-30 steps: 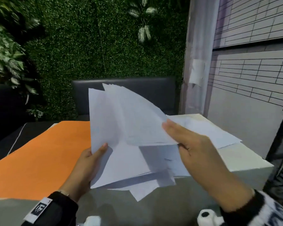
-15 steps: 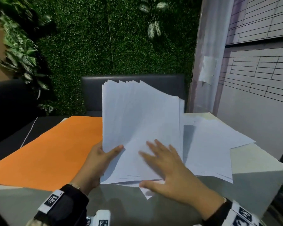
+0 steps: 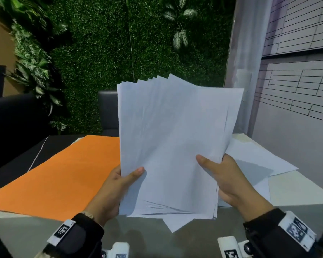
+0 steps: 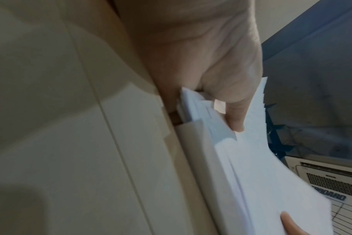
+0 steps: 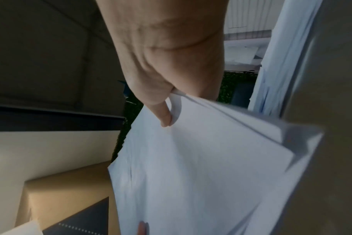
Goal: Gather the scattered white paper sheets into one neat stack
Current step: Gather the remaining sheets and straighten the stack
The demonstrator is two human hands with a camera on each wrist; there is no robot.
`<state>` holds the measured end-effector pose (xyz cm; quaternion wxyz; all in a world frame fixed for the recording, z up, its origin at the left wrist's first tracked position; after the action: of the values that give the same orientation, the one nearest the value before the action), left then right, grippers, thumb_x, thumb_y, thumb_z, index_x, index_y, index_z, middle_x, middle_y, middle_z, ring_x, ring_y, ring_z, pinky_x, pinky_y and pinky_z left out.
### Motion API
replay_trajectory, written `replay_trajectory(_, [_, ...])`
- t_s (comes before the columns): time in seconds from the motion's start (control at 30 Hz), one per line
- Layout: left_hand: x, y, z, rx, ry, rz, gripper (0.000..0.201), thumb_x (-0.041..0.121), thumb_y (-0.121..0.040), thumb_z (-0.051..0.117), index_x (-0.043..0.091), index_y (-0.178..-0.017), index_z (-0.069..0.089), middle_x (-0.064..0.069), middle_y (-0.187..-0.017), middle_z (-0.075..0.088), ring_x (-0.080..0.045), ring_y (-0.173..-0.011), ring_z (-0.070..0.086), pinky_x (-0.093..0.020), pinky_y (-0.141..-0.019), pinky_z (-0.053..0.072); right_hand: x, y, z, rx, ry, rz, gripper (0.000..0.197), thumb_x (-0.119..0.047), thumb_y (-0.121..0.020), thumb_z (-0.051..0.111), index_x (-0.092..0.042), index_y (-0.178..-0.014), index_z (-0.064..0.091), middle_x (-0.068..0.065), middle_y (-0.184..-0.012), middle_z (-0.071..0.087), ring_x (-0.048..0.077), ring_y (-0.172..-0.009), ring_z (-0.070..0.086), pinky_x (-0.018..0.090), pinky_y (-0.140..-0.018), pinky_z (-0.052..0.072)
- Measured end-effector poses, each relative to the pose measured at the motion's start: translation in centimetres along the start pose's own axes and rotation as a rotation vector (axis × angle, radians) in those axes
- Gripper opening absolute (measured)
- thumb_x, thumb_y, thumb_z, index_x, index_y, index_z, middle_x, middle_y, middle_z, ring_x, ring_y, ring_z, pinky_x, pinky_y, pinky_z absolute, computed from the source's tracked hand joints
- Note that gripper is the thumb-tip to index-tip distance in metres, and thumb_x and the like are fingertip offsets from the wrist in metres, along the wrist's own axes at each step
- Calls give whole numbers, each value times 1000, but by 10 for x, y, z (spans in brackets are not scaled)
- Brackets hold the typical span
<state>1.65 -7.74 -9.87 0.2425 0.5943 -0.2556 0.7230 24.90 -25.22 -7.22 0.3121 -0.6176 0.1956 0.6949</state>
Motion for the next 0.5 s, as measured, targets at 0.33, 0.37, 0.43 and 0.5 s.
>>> replay_trajectory(0.33, [65,-4,24,78,-143,311,29,11,-100,75,13,-129,73,-1,-114,85,-22,-104,83,-38,-85,69,-56,7,19,42,239,-289,42,-32,-82,88,-21,-120,73,-4,-107,81,19,-100,77,40,-91,64])
replay_trajectory(0.37, [71,-3,28,91,-145,352,28,15,-100,75,15,-128,74,2,-113,86,-20,-102,83,-34,-81,69,-62,8,22,52,243,-319,40,-31,-84,86,-20,-120,73,-4,-105,81,18,-98,77,35,-87,65])
replay_trajectory(0.43, [77,0,35,111,-134,408,28,21,-100,75,17,-128,73,4,-113,85,-17,-101,83,-30,-78,67,-69,6,25,85,281,-369,45,-37,-86,84,-17,-123,70,-2,-107,78,18,-97,75,23,-77,63])
replay_trajectory(0.5, [75,3,38,110,-112,414,32,24,-97,76,19,-128,73,4,-116,85,-18,-105,82,-31,-81,67,-66,6,26,128,325,-386,50,-41,-85,84,-15,-125,69,-2,-108,76,17,-98,73,12,-69,58])
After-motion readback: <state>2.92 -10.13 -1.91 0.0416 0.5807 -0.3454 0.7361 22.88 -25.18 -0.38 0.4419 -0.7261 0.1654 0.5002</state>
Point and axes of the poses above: each hand's wrist, its own y-axis away from the middle knuckle, its own z-axis out of the palm, x = y × z, the point moved 5 cm from there along -y, towards the middle knuckle
